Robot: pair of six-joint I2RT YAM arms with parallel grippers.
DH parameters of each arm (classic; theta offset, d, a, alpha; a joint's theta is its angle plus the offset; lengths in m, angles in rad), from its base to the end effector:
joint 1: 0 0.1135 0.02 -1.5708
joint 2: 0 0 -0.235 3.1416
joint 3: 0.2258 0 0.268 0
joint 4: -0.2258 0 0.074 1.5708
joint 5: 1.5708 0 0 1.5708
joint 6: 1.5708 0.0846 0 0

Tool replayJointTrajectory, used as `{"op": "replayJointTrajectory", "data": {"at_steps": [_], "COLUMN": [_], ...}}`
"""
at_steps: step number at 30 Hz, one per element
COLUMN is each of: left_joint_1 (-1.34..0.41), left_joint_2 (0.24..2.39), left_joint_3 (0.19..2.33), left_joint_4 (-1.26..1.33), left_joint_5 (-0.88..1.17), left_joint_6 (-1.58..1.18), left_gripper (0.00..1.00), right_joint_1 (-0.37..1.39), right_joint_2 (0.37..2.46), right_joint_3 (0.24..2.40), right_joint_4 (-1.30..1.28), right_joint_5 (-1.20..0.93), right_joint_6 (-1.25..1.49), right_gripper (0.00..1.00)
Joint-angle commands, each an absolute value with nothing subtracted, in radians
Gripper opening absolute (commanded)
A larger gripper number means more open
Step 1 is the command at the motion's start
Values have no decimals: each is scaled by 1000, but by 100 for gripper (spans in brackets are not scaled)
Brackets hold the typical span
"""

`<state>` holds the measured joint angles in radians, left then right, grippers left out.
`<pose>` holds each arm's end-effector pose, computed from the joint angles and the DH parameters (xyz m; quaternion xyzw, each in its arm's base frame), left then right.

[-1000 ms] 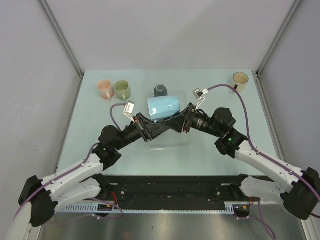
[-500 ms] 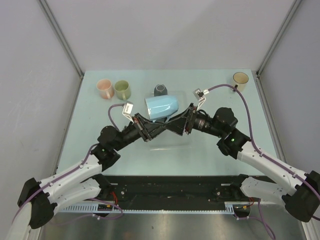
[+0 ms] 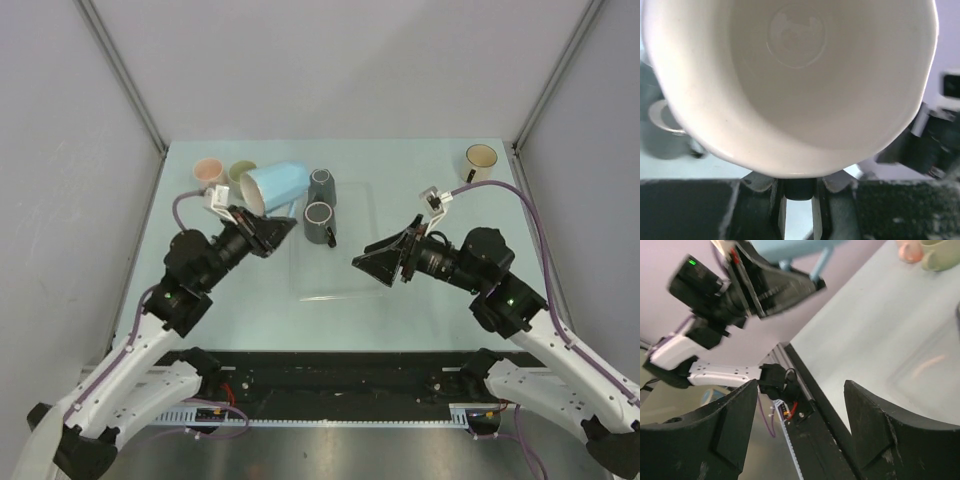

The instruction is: Turn the mug right side up

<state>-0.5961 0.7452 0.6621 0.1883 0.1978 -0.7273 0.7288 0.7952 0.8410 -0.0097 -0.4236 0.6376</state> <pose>0.2130 -0.1646 0.3275 0.0296 0.6691 -0.5066 0.5430 0.1743 0.2022 0.3586 -0.1821 0.6711 0.5574 0.4536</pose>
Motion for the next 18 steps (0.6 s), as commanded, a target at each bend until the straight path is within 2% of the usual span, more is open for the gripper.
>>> {"op": "replayJointTrajectory", "data": {"at_steps": [1,3,5,10,18], "left_joint_1": [-506,-489,-465,-405,-195], "left_joint_2": [744,828,876,1024,1256], "left_joint_3": [915,1037,1101,1160,1247], "left_joint_4": [-136,-357,-466,-570,-634], "left_joint_5": [3,-154,-204,-336,-253], "left_joint_6": [-464,-436,-390,-319,-340], "left_gripper": [0,0,0,0,0], "right_joint_1": [747,765,778,802,824], "right_joint_2": [776,808,831,876,856], "right_joint_3": [905,928,948,962,966], "right_joint_4": [-231,-313,-382,-471,-528], "right_joint_5": [-251,-189,-89,93,196], "right_joint_6": [531,509,491,491,483], "right_gripper": [75,75,74,74,75]}}
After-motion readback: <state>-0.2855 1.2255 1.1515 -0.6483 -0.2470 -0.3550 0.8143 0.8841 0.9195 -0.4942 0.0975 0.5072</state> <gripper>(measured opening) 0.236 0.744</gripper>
